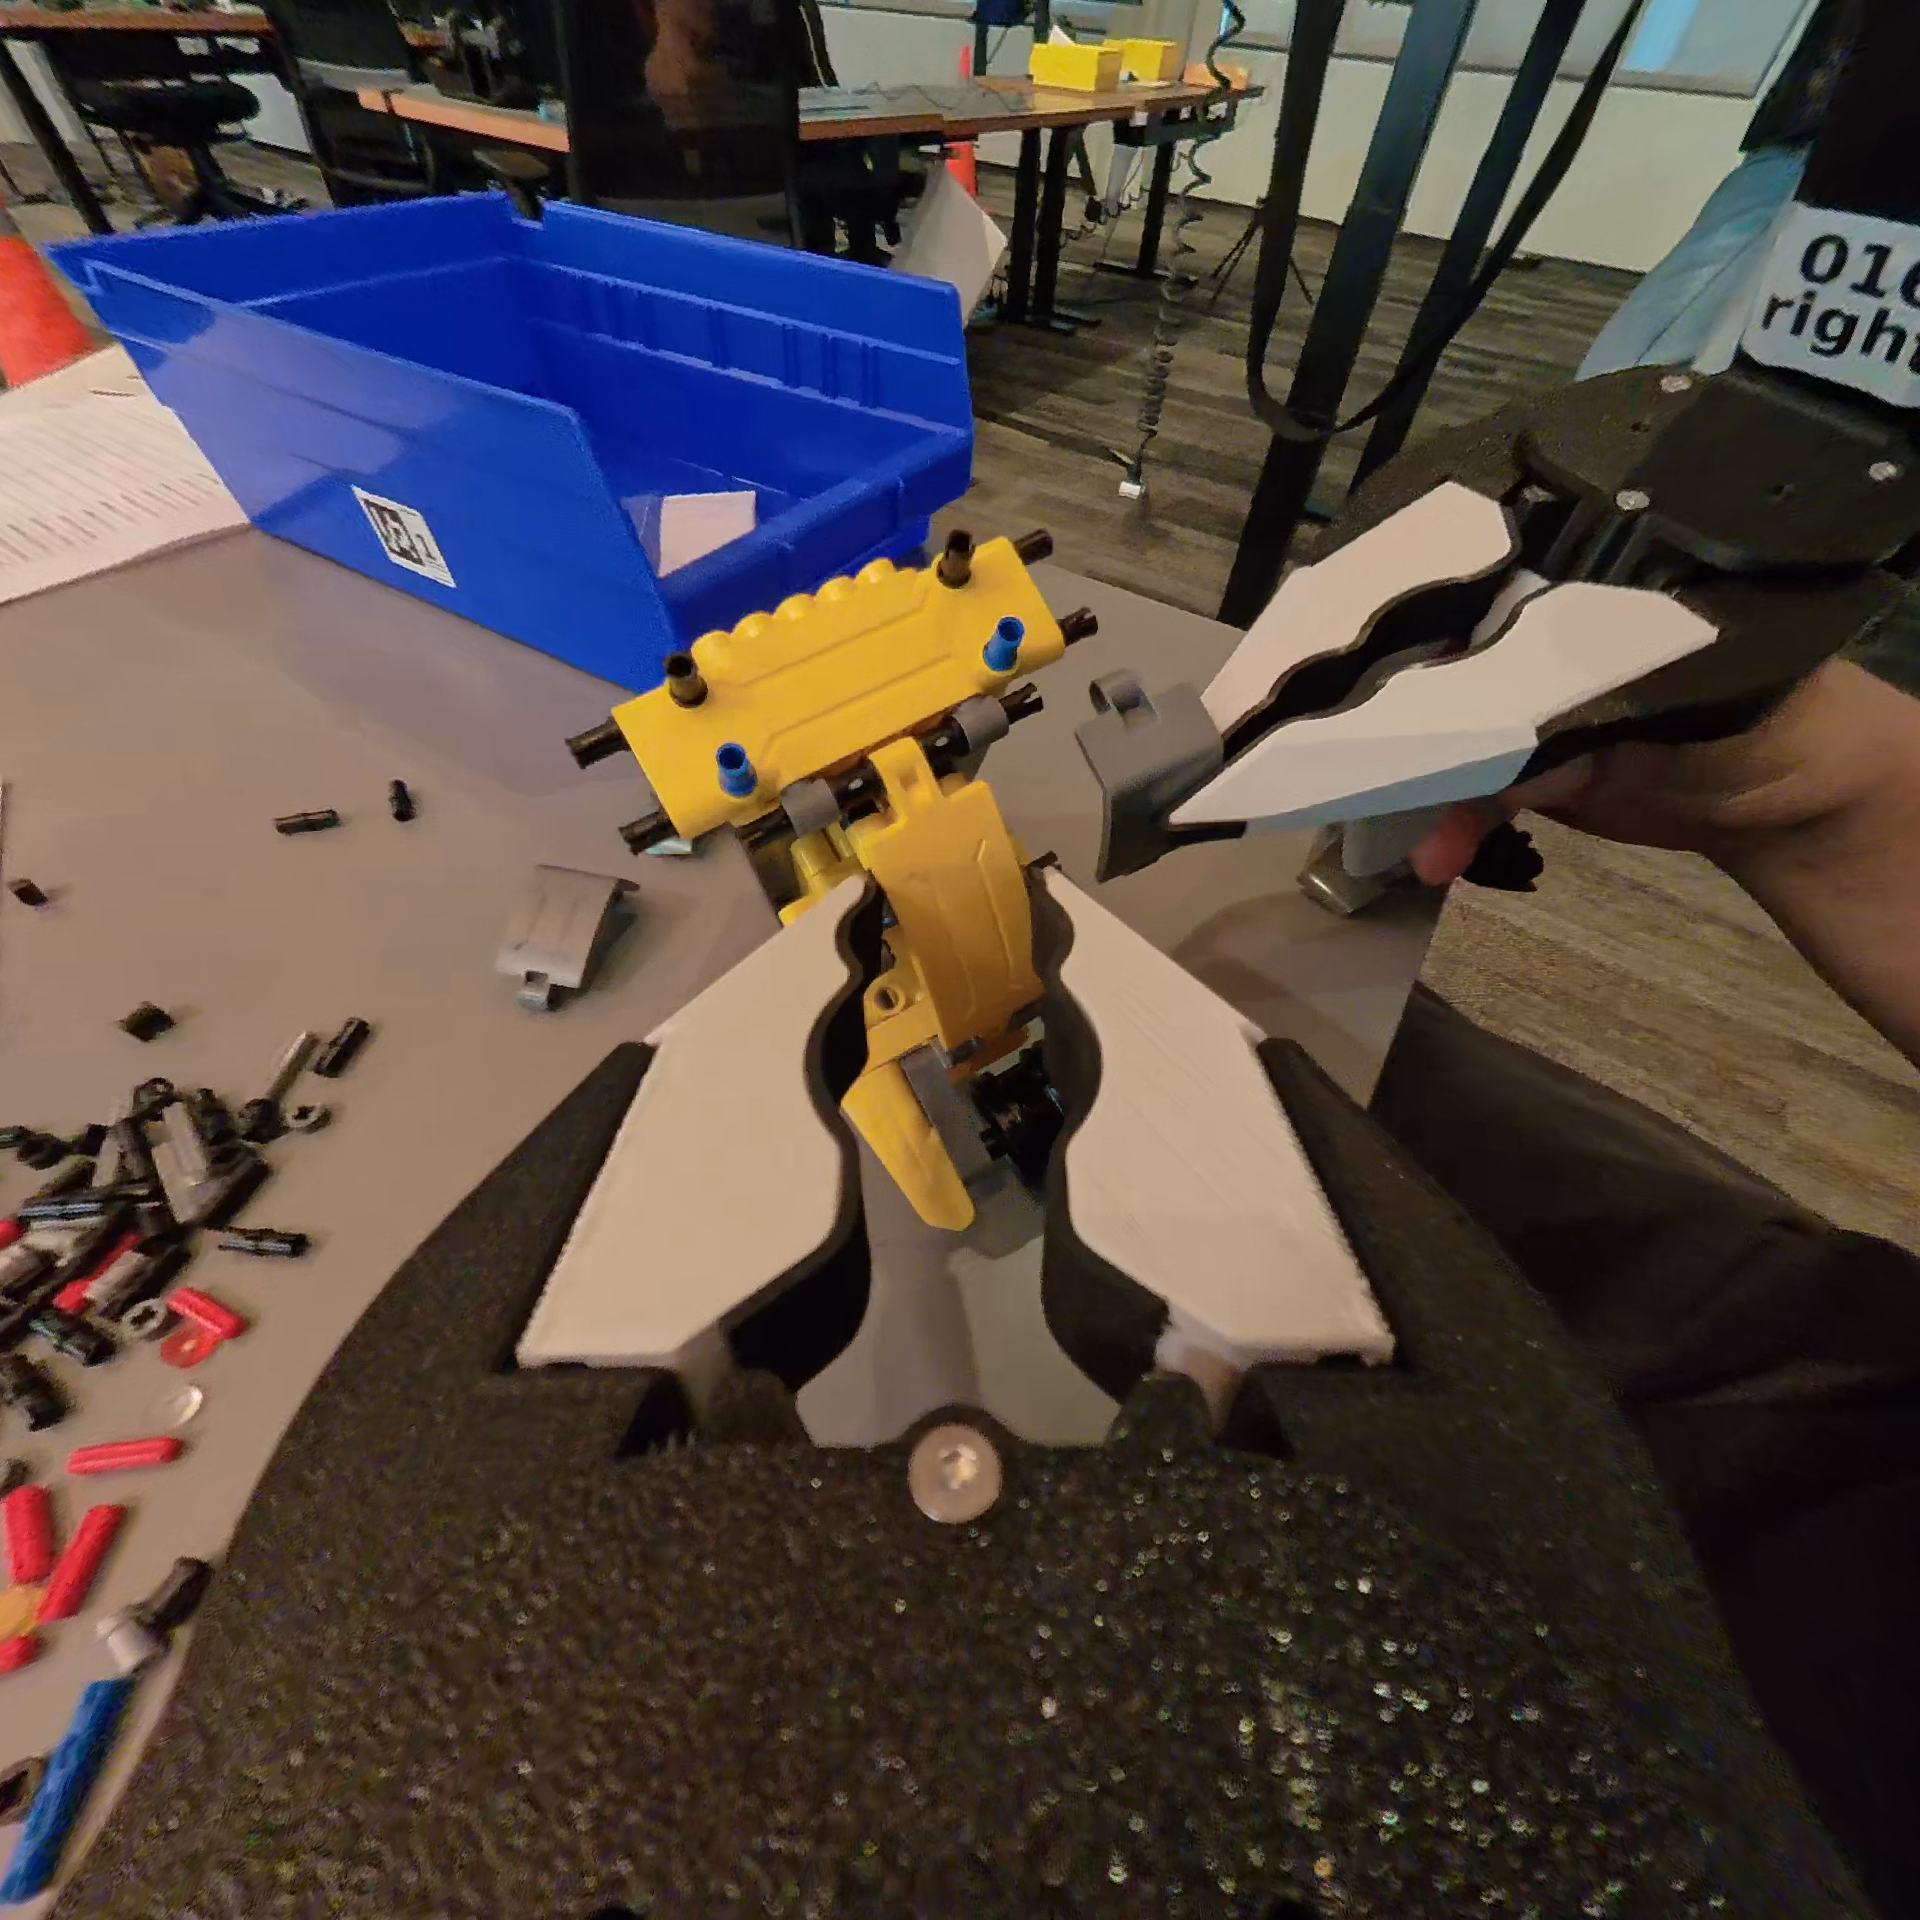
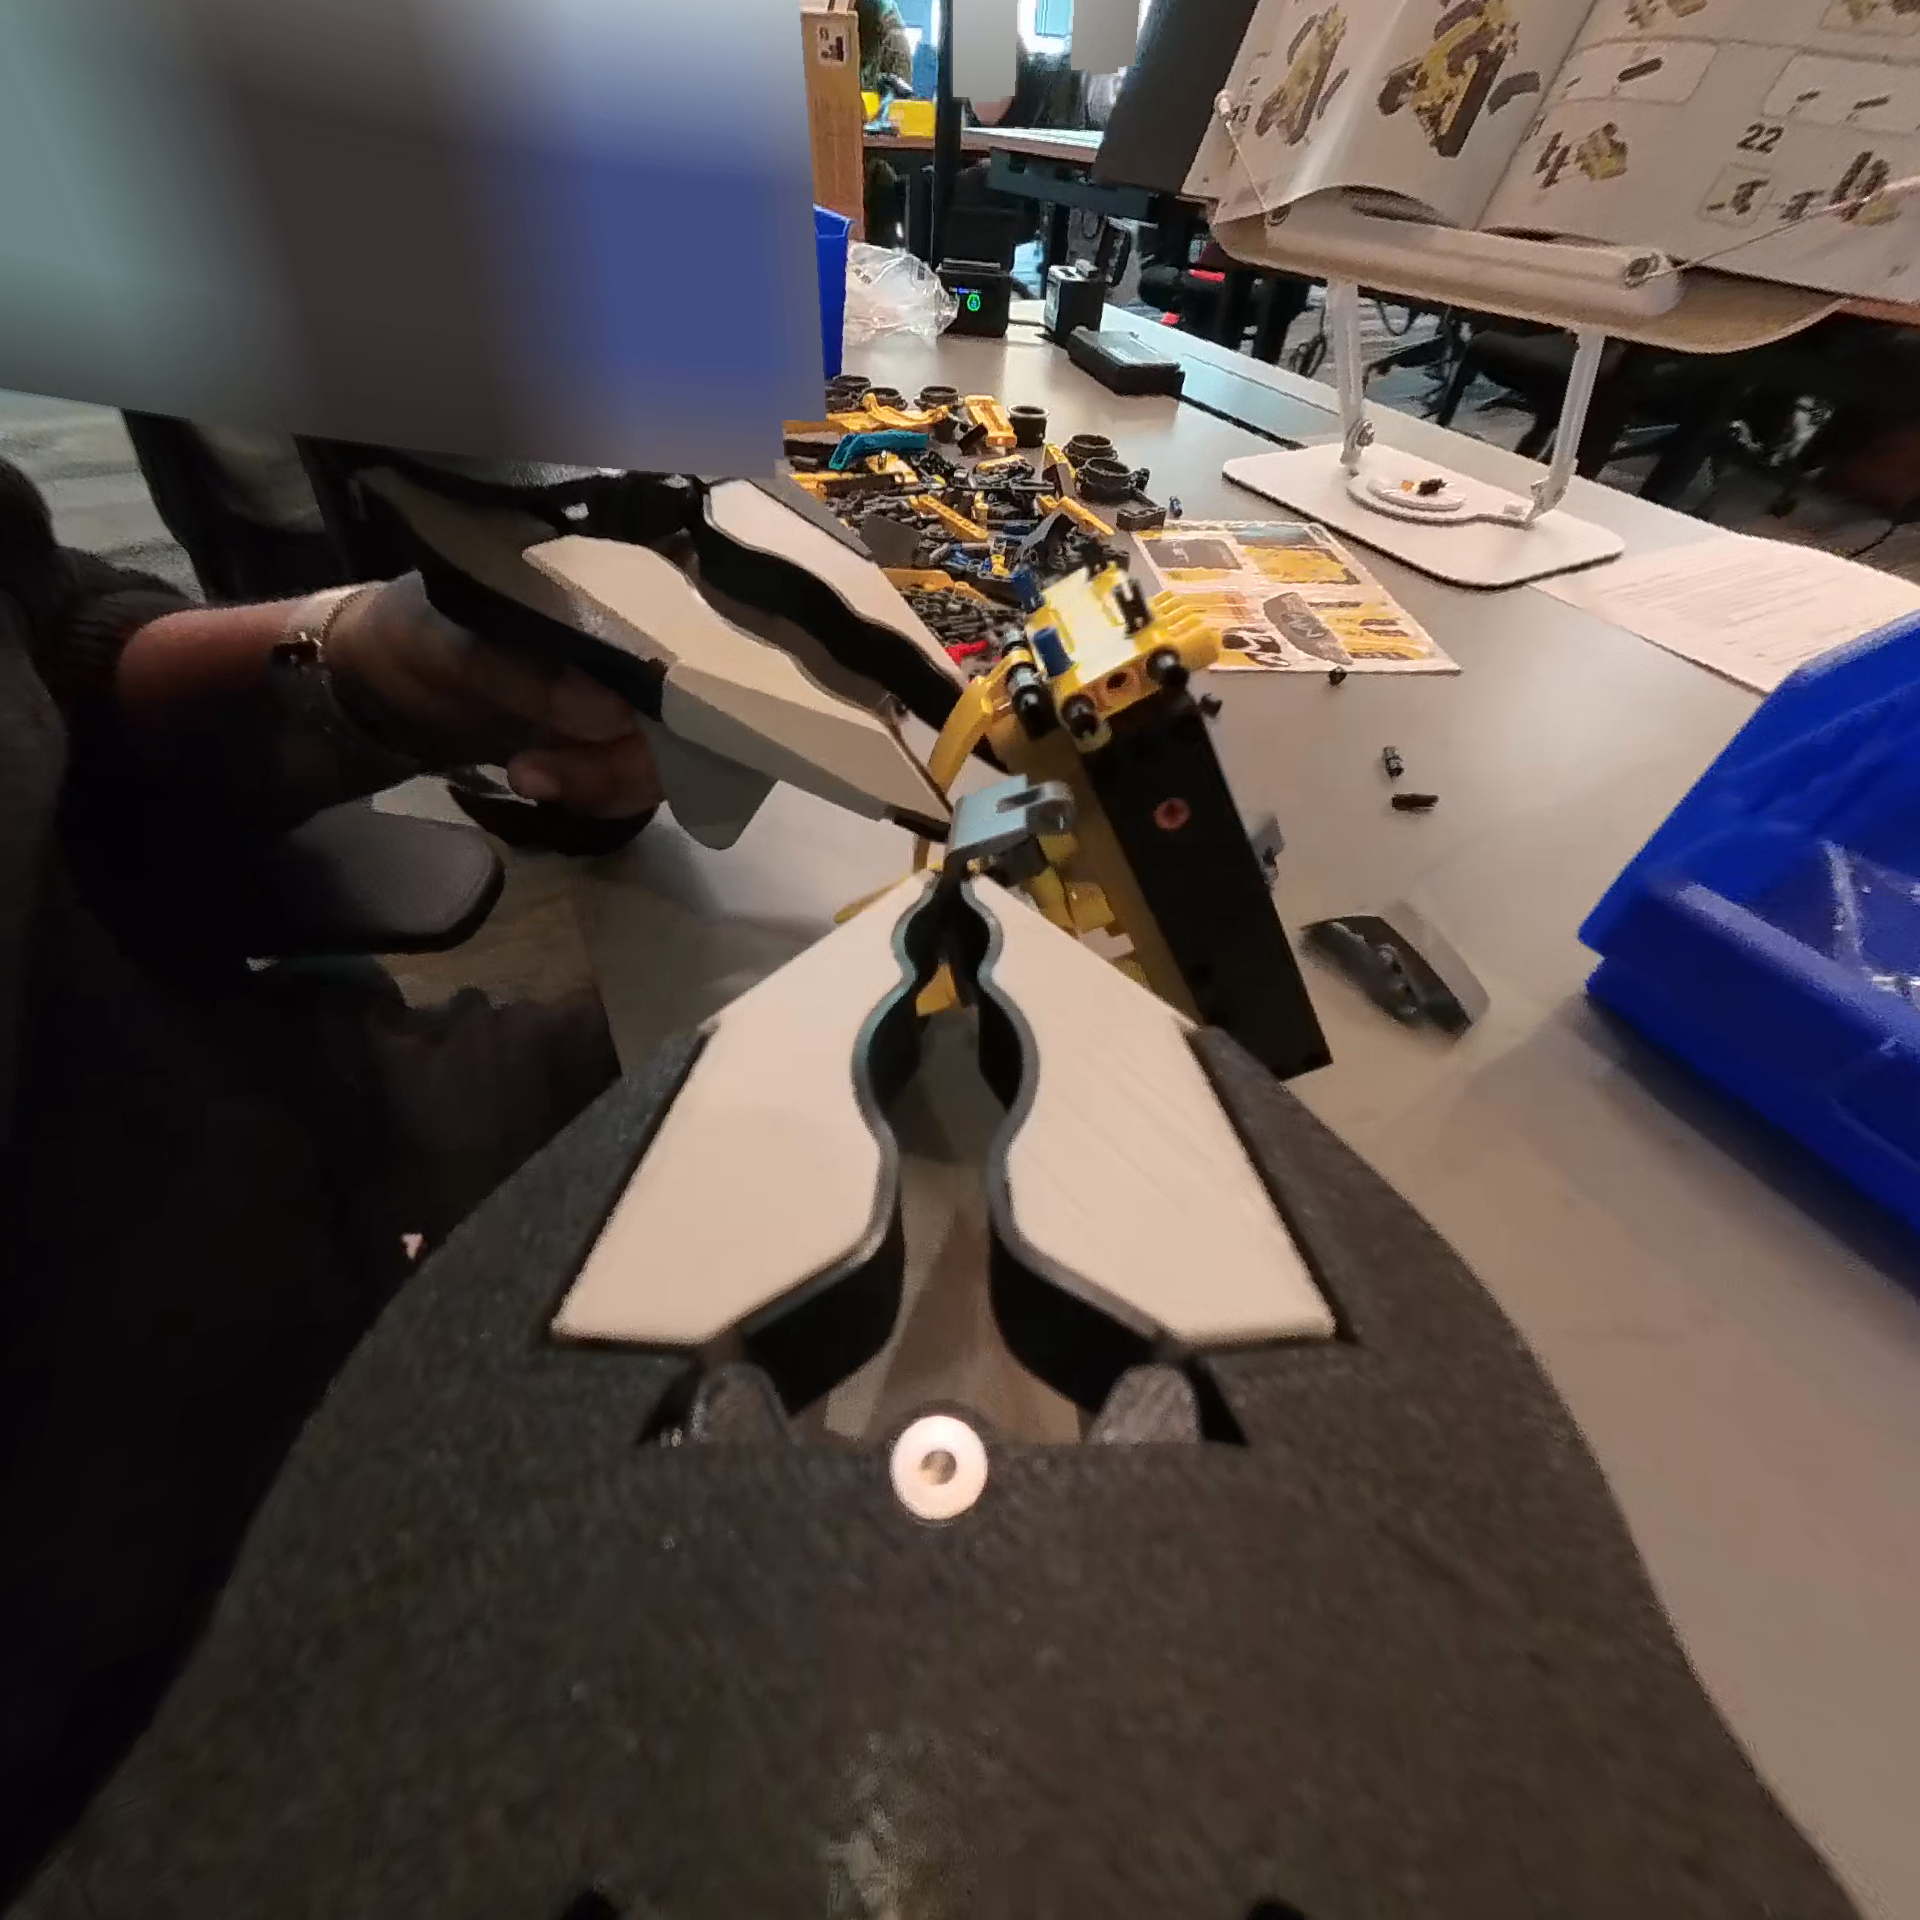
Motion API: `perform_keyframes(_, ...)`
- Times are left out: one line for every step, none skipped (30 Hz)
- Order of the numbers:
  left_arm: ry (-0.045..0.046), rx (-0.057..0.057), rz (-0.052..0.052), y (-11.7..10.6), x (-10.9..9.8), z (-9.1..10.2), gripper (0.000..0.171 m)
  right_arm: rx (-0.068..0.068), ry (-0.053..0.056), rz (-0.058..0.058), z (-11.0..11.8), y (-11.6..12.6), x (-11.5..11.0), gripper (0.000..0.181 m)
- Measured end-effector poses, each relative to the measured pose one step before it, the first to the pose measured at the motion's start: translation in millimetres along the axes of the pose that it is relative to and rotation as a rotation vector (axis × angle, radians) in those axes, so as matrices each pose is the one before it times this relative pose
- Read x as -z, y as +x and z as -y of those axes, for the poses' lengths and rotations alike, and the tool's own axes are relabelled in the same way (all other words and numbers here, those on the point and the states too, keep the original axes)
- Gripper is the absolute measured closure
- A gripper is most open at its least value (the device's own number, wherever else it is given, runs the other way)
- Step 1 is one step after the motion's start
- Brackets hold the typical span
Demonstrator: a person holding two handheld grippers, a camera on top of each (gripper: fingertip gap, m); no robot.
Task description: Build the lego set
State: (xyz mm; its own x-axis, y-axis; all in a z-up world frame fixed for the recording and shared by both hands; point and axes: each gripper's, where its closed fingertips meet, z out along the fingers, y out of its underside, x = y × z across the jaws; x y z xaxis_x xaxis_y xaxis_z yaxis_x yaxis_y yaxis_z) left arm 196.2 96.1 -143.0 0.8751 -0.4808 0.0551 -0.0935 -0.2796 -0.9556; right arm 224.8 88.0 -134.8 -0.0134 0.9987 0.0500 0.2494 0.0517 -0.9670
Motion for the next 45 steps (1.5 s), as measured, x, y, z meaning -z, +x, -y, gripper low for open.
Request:
perform_keyframes(-0.00193, -0.0077, -0.0024, -1.98, 0.47, -0.16, 0.144, -0.0167, 0.0073, 0.008, 2.06, 0.58, -1.43, 0.18)
perform_keyframes(-0.00036, -0.0045, -0.0039, -1.59, 0.5, 0.0, 0.144, -0.0164, 0.0083, 0.0072, 2.6, 0.5, -1.2, 0.18)
perform_keyframes(0.00085, -0.001, -0.0006, -1.93, 0.33, -0.01, 0.144, -0.0134, 0.0076, 0.0047, 2.82, 0.76, -1.09, 0.18)
perform_keyframes(0.00118, 0.0029, 0.0026, -2.3, 0.19, 0.08, 0.144, -0.0068, 0.0063, 0.0045, 2.95, 0.62, -0.94, 0.18)
perform_keyframes(0.00169, 0.0087, 0.0037, -2.58, 0.16, -0.03, 0.144, -0.0002, 0.0058, 0.0039, 2.88, 0.34, -0.93, 0.18)
perform_keyframes(0.00231, 0.0122, -0.0018, -1.72, 0.08, 0.1, 0.144, 0.0036, 0.004, 0.0021, 2.66, 0.37, -0.93, 0.18)
perform_keyframes(0.00146, 0.0155, -0.009, -0.74, 0.08, 0.07, 0.145, 0.0062, 0.0001, 0.0033, 1.82, 0.22, -1.25, 0.18)
perform_keyframes(0.00094, 0.015, -0.0103, -0.37, 0.13, 0.03, 0.145, 0.0095, -0.0006, 0.0064, 1.29, -0.28, -1.1, 0.18)
perform_keyframes(0.00222, 0.0141, -0.0038, -1.17, 0.18, 0.19, 0.145, 0.0113, 0.0007, 0.0062, 1.02, -0.42, -0.99, 0.18)
perform_keyframes(0.00204, 0.0124, -0.0028, -1.07, 0.21, 0.16, 0.145, 0.0103, -0.0007, 0.0066, 0.21, -0.25, -0.91, 0.18)
perform_keyframes(0.00224, 0.0101, -0.0031, -0.74, 0.2, 0.26, 0.145, 0.0081, -0.0024, 0.0085, -0.34, -0.67, -0.76, 0.18)
perform_keyframes(0.00255, 0.007, -0.0028, -0.37, 0.26, 0.21, 0.145, 0.0059, -0.0013, 0.0068, -0.45, -0.52, -0.58, 0.18)
perform_keyframes(0.00196, 0.0045, -0.0011, -0.37, 0.21, 0.2, 0.145, 0.0026, 0.0011, 0.0037, -0.3, -0.24, -0.37, 0.18)
perform_keyframes(0.00154, 0.0022, 0.0, -0.23, 0.23, 0.18, 0.145, -0.0027, 0.0013, 0.0024, -0.39, -0.03, -0.38, 0.18)
perform_keyframes(0.00077, 0.001, 0.0014, -0.31, 0.02, 0.01, 0.145, -0.0087, 0.0004, 0.0007, -0.4, 0.31, -0.45, 0.179)
perform_keyframes(0.00058, 0.0017, 0.002, -0.4, -0.05, 0.02, 0.145, -0.0123, -0.0002, -0.0018, -0.44, 0.82, -0.58, 0.179)
perform_keyframes(0.00078, 0.0038, 0.0004, -0.42, 0.06, 0.08, 0.145, -0.0114, -0.0008, -0.0016, -0.06, 0.47, -0.67, 0.18)
perform_keyframes(0.0003, 0.0053, -0.0005, -0.47, 0.0, -0.02, 0.145, -0.0071, -0.0002, -0.0035, 0.34, 0.05, -0.72, 0.18)
perform_keyframes(0.00068, 0.0056, -0.001, -0.5, 0.16, 0.01, 0.145, -0.0007, -0.0015, -0.0077, 0.22, 0.0, -0.9, 0.18)
perform_keyframes(0.00097, 0.006, -0.0015, -0.5, 0.19, 0.05, 0.145, 0.0058, -0.0065, -0.0107, -0.55, 0.1, -1.11, 0.18)
perform_keyframes(0.00105, 0.0061, -0.0005, -0.54, 0.13, 0.07, 0.145, 0.0109, -0.01, -0.0147, -1.27, 0.4, -1.02, 0.18)
perform_keyframes(0.00073, 0.0046, -0.0022, -0.32, 0.11, 0.03, 0.145, 0.0142, -0.0073, -0.015, -0.76, 0.45, -0.65, 0.179)
perform_keyframes(-0.00012, 0.0035, -0.0021, -0.05, -0.01, 0.0, 0.145, 0.013, -0.0037, -0.0081, -0.23, -0.33, -0.46, 0.18)
perform_keyframes(-0.00039, 0.0031, 0.0003, -0.44, -0.02, -0.13, 0.145, 0.0128, -0.0047, 0.0054, -0.22, -2.03, -0.13, 0.179)
perform_keyframes(-0.00009, 0.0028, 0.0015, -0.51, -0.06, 0.0, 0.145, 0.0157, -0.0059, 0.0119, -0.42, -3.21, -0.5, 0.179)
perform_keyframes(0.00036, 0.002, -0.0015, 0.02, 0.02, 0.0, 0.145, 0.0209, -0.0053, 0.0048, -0.47, -2.36, -0.86, 0.179)
perform_keyframes(-0.00018, 0.0012, -0.002, 0.01, 0.0, 0.05, 0.145, 0.0231, -0.0095, -0.0043, -1.03, -0.9, -1.1, 0.18)
perform_keyframes(0.00011, 0.0005, -0.0004, 0.0, 0.04, 0.02, 0.145, 0.0203, -0.0174, -0.0084, -2.08, 0.42, -1.5, 0.18)
perform_keyframes(0.00026, -0.0001, 0.0004, -0.02, 0.06, 0.0, 0.145, 0.0183, -0.0205, -0.0085, -2.39, 0.99, -1.72, 0.18)
perform_keyframes(0.00013, -0.001, 0.0011, 0.0, -0.03, -0.02, 0.145, 0.018, -0.0169, -0.0066, -2.04, 1.15, -1.8, 0.18)
perform_keyframes(-0.0001, -0.0018, 0.0012, 0.03, -0.04, 0.04, 0.145, 0.0178, -0.0104, -0.0037, -1.0, 0.83, -1.59, 0.18)
perform_keyframes(-0.00034, -0.0026, 0.0017, 0.02, -0.02, -0.13, 0.145, 0.0169, -0.0042, -0.0015, -0.08, 0.67, -1.28, 0.18)
perform_keyframes(-0.00005, -0.003, 0.0023, 0.03, -0.03, 0.1, 0.145, 0.0156, -0.001, -0.0001, 0.66, 0.55, -0.86, 0.18)
perform_keyframes(-0.00017, -0.0028, 0.0022, 0.02, -0.08, -0.1, 0.145, 0.0145, -0.002, 0.0003, 0.72, 0.59, -0.51, 0.18)
perform_keyframes(-0.00031, -0.0024, 0.0015, 0.08, 0.01, -0.02, 0.145, 0.0145, -0.0053, -0.0003, 0.26, 0.79, -0.36, 0.18)
perform_keyframes(-0.00034, -0.002, 0.0012, 0.08, -0.09, -0.09, 0.145, 0.0151, -0.008, 0.0001, -0.19, 0.87, -0.3, 0.18)
perform_keyframes(-0.00023, -0.0017, 0.0011, 0.01, -0.11, 0.05, 0.145, 0.0135, -0.0075, 0.0038, -0.24, 0.43, -0.14, 0.18)
perform_keyframes(-0.00025, -0.0012, 0.0005, 0.06, 0.0, -0.07, 0.145, 0.0114, -0.0053, 0.0055, 0.1, -0.03, -0.29, 0.18)
perform_keyframes(-0.00018, -0.0004, 0.0006, -0.03, -0.04, -0.03, 0.145, 0.0109, -0.0032, 0.0047, 0.28, -0.09, -0.28, 0.18)
perform_keyframes(0.00007, 0.0007, 0.0009, -0.21, -0.04, 0.04, 0.145, 0.0107, -0.0026, 0.0037, 0.18, -0.12, -0.3, 0.18)
perform_keyframes(0.00007, 0.0015, 0.0006, -0.3, 0.04, -0.05, 0.145, 0.0095, -0.0029, 0.0034, 0.01, 0.11, -0.19, 0.18)
perform_keyframes(-0.00018, 0.0015, -0.0011, -0.03, -0.08, -0.05, 0.146, 0.0067, -0.0017, 0.0039, 0.09, -0.07, 0.14, 0.18)
perform_keyframes(0.00011, 0.0009, 0.0001, -0.08, -0.04, 0.05, 0.146, 0.003, -0.0004, 0.0036, 0.02, 0.06, 0.1, 0.18)
perform_keyframes(-0.00013, 0.0004, 0.0005, -0.18, -0.02, 0.02, 0.145, -0.0002, 0.0004, 0.0035, 0.0, 0.11, 0.14, 0.179)
perform_keyframes(-0.00039, 0.0, 0.0001, 0.0, -0.13, -0.12, 0.145, -0.0019, 0.0026, 0.0037, -0.01, 0.06, 0.1, 0.179)
